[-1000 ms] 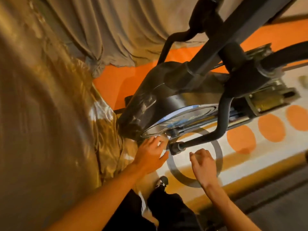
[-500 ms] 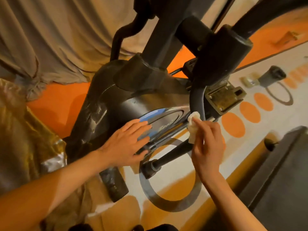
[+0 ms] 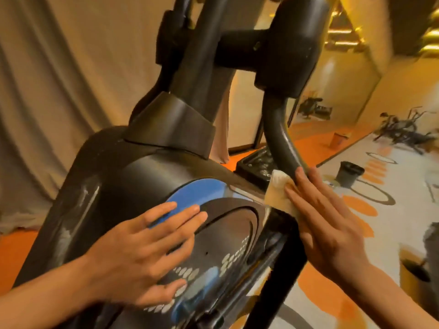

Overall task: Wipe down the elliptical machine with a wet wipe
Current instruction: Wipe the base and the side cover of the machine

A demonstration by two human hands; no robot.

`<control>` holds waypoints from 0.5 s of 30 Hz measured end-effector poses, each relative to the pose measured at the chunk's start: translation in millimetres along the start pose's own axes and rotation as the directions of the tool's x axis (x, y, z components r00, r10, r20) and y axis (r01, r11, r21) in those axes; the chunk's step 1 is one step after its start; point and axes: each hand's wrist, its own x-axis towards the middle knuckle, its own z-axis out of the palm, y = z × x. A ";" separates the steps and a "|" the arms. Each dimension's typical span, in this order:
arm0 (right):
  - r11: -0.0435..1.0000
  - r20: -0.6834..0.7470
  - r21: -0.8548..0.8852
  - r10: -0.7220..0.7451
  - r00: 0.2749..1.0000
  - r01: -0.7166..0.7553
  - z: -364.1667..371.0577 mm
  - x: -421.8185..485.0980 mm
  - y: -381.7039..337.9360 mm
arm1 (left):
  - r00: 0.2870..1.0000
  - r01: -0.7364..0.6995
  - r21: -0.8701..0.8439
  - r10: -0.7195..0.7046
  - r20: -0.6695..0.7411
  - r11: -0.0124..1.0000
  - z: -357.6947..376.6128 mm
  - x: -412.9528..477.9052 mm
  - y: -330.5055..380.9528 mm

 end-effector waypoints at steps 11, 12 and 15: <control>0.954 0.234 -0.272 0.193 0.953 -0.127 -13.9 38.4 8.2 | 0.988 0.059 0.105 -0.073 0.138 0.993 -6.2 -0.6 4.3; 0.954 0.267 -0.256 0.224 0.937 -0.155 -16.5 54.2 13.6 | 0.988 0.058 0.114 -0.073 0.134 0.992 -6.2 -1.0 4.1; 0.952 0.338 -0.296 0.179 0.924 -0.076 -16.9 84.9 20.7 | 0.988 0.081 0.136 -0.098 0.120 0.987 -4.2 -0.6 3.8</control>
